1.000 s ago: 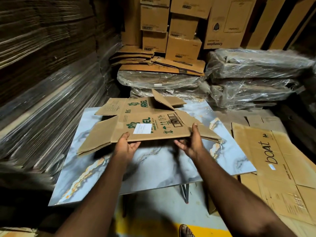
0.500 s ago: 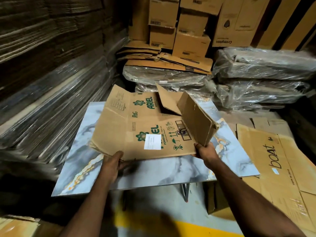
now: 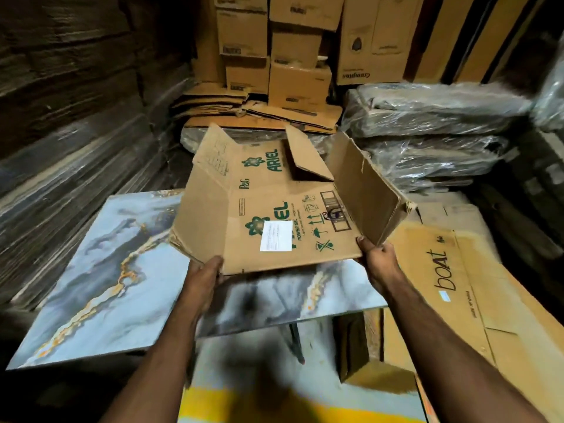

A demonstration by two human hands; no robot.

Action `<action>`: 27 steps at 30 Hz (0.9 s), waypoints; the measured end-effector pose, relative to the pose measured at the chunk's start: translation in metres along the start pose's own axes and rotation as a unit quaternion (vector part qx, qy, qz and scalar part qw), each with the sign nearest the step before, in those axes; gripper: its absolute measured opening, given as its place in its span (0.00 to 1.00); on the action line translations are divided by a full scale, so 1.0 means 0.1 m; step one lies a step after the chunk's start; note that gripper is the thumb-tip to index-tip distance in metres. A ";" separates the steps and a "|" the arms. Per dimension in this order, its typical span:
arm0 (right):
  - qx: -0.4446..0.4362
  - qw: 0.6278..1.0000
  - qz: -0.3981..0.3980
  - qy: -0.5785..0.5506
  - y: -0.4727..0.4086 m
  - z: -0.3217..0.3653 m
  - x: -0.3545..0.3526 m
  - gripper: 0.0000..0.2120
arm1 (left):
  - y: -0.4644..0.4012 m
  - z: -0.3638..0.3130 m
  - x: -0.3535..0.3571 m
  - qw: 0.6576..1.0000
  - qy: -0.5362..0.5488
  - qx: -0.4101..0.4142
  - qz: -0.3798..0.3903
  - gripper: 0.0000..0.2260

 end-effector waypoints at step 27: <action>0.107 0.947 -0.284 -0.106 -0.42 0.16 -4.34 0.18 | 0.59 1.78 4.30 0.939 -0.145 -0.213 0.229 0.05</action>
Point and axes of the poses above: each hand's wrist, its own y-axis away from the middle knuckle, its own x-axis out of the palm, z = x × y, the point moved 2 cm from there along -y, towards the middle knuckle, and after that the axes turned 2 degrees about z, right-handed, at the moved point
